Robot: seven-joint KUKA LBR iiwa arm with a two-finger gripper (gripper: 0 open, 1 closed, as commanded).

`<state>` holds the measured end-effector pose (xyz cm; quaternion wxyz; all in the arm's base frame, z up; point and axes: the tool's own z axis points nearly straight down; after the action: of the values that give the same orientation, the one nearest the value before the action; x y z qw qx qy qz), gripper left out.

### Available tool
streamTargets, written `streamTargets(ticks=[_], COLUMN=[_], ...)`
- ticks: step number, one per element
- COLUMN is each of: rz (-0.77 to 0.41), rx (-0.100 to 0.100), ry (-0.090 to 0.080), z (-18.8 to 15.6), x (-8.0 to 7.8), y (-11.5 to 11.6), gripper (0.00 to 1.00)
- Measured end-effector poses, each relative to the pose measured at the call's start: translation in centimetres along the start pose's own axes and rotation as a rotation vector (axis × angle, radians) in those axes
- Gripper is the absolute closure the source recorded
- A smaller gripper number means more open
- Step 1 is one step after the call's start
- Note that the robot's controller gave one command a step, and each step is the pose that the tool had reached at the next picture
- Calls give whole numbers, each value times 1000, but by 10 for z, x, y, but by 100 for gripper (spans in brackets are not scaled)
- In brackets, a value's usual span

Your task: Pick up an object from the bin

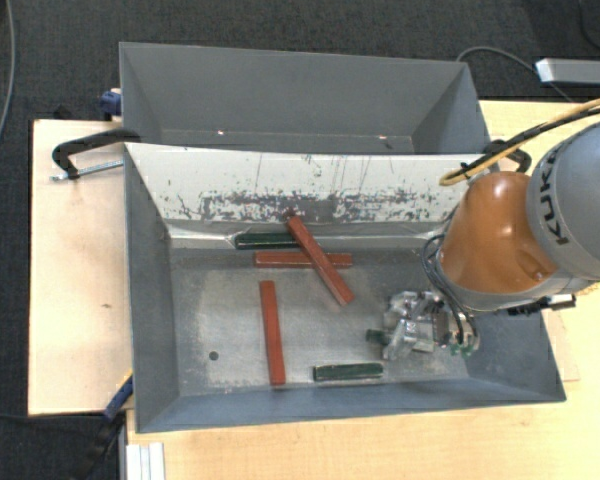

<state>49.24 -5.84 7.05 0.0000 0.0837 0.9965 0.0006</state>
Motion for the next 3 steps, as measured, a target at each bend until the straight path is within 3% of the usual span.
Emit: streamTargets(ticks=[3], rz=[0], rx=[0], ry=[-1], z=[-15], x=[0], y=[0], gripper=[100])
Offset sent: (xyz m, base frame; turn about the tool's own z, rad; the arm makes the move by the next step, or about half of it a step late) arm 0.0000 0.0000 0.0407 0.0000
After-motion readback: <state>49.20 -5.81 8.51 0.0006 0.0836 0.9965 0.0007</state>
